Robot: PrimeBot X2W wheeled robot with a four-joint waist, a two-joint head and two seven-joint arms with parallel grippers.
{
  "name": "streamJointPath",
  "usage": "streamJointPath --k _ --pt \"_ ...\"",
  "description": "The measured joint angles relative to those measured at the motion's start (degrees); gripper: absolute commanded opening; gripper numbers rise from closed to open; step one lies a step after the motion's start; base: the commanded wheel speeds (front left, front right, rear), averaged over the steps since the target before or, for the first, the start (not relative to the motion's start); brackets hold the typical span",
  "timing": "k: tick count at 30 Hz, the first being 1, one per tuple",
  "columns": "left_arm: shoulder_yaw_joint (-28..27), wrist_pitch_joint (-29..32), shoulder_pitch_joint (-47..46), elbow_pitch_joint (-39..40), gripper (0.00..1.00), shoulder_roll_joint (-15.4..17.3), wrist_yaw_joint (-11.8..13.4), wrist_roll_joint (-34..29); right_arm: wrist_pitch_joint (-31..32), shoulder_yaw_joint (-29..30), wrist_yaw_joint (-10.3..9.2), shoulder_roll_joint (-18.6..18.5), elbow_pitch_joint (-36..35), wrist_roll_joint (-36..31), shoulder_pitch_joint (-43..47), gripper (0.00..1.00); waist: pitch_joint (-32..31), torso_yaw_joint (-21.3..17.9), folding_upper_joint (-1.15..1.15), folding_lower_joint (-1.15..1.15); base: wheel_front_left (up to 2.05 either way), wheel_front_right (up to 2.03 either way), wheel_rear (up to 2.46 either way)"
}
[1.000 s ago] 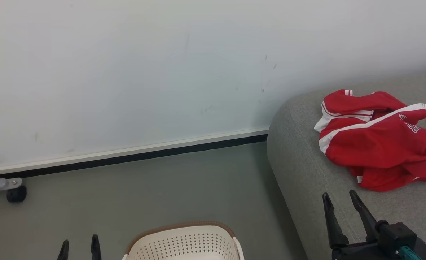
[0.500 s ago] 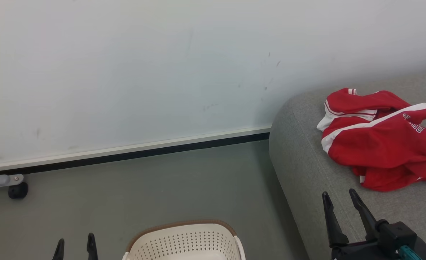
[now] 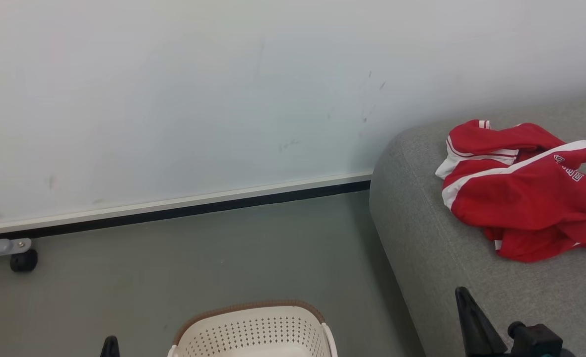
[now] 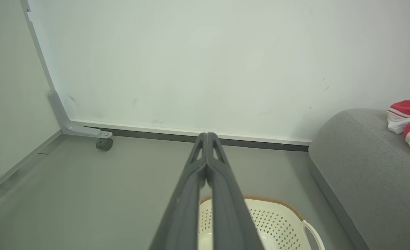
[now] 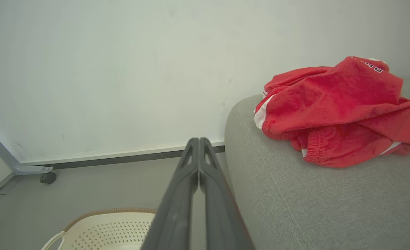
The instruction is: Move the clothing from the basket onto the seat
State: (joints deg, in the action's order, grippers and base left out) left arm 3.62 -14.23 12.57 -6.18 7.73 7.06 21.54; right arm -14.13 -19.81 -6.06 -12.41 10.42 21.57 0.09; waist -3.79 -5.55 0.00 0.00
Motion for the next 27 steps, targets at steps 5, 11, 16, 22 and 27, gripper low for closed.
streamJointPath --k 5,11,16,22,27 --pt "-0.3 0.8 0.1 -0.6 0.00 -0.4 -0.5 1.2 0.6 1.1 0.49 0.5 0.6 1.5 0.5 0.00 0.1 0.1 0.00 0.00 0.00 0.00 0.00" --pt "-0.9 2.2 -0.5 -1.1 0.00 -0.6 -1.1 6.0 2.0 2.9 1.05 1.0 0.9 5.9 0.4 0.00 0.4 0.6 0.00 0.00 0.00 0.00 0.00" --pt "-1.4 3.4 -1.0 -1.8 0.00 -0.8 -2.1 10.0 3.2 4.2 1.81 1.6 1.3 9.8 0.2 0.00 0.6 0.9 0.00 0.00 0.00 0.00 0.00" --pt "-1.9 4.7 -2.2 -2.4 0.00 -1.1 -2.7 14.3 4.6 6.0 2.56 2.2 1.6 14.4 0.0 0.00 0.9 1.2 0.00 0.00 0.00 0.00 0.00" --pt "-2.5 5.8 -3.1 -2.8 0.00 -1.4 -3.5 18.0 5.7 7.4 3.11 2.6 1.9 18.0 -0.7 0.00 1.0 1.5 0.00 0.00 0.00 0.00 0.00"
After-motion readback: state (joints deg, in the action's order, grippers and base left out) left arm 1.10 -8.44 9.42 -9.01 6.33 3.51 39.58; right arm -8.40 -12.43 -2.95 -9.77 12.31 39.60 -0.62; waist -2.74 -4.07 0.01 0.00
